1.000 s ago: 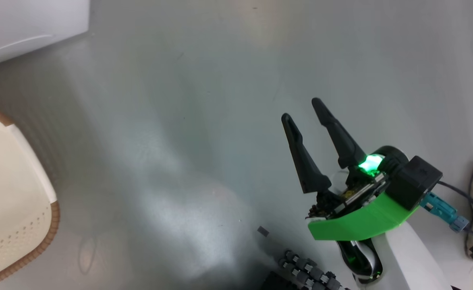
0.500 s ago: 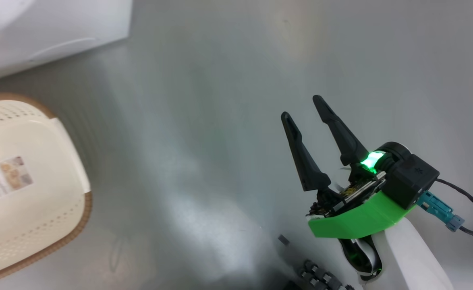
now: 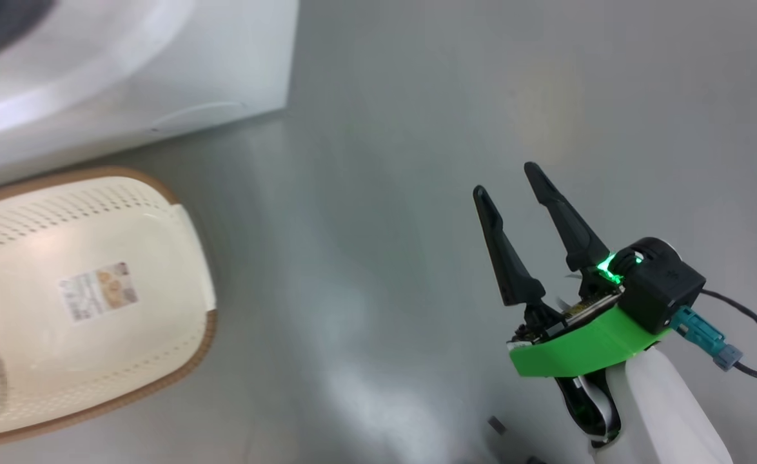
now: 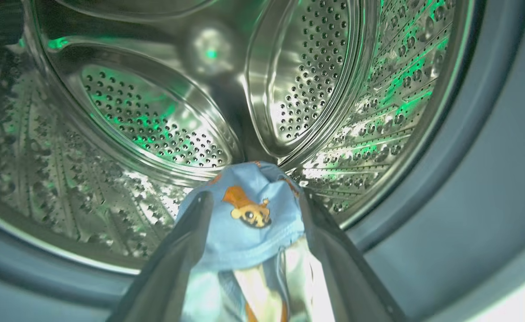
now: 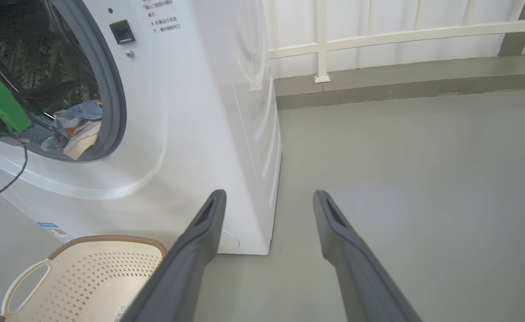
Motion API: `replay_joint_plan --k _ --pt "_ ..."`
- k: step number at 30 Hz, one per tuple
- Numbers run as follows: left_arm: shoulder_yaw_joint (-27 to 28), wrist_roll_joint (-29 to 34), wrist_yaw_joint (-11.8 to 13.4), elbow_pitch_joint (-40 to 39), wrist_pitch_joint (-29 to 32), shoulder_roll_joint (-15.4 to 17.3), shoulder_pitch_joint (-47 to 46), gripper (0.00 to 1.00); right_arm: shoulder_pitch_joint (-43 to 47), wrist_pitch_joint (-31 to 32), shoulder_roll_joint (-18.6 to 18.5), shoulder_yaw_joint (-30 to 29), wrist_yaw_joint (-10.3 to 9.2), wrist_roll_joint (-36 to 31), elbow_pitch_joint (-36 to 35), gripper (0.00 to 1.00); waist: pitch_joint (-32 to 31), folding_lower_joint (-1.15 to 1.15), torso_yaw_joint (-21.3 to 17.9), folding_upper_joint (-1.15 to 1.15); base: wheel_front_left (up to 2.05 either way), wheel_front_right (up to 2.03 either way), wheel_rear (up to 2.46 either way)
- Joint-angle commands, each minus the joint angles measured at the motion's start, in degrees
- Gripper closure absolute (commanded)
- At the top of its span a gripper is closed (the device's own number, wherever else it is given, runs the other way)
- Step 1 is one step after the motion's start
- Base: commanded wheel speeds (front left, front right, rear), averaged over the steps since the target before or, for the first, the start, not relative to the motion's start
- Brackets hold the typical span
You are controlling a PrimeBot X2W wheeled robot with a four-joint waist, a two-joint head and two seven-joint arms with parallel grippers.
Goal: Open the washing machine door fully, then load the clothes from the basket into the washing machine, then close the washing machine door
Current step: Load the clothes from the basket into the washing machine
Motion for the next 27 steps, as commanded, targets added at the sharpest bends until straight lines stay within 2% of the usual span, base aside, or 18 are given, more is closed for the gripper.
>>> replay_joint_plan --k 1,11,14,19,27 --pt "2.34 -0.37 2.41 -4.47 -0.72 2.73 4.57 0.0 2.56 -0.31 0.01 0.58 0.09 -0.82 -0.79 0.0 -3.46 0.0 3.11 0.0 0.0 0.0 0.0" --pt "2.19 -1.25 9.67 -20.34 -2.13 -0.63 26.0 0.0 4.71 -0.31 0.01 -0.94 0.09 -2.85 1.52 0.0 -9.01 0.0 6.58 0.0 0.0 0.0 0.0" --pt "1.29 -1.33 11.1 -23.43 -2.18 -1.71 31.17 0.0 5.53 -0.31 0.01 -1.04 0.09 -3.59 2.46 0.0 -10.91 0.0 7.46 0.0 0.0 0.0 0.0" --pt "-0.62 -1.37 12.58 -26.36 -2.25 -3.39 37.57 0.0 6.9 -0.31 0.01 -1.11 0.09 -4.59 3.97 0.0 -14.25 0.0 8.95 0.0 0.0 0.0 0.0" --pt "-3.68 -1.94 12.79 -25.38 -2.75 -6.02 43.25 0.0 9.37 -0.15 0.01 -1.31 0.09 -5.67 5.94 0.0 -19.86 0.0 11.2 0.0 0.0 0.0 0.0"
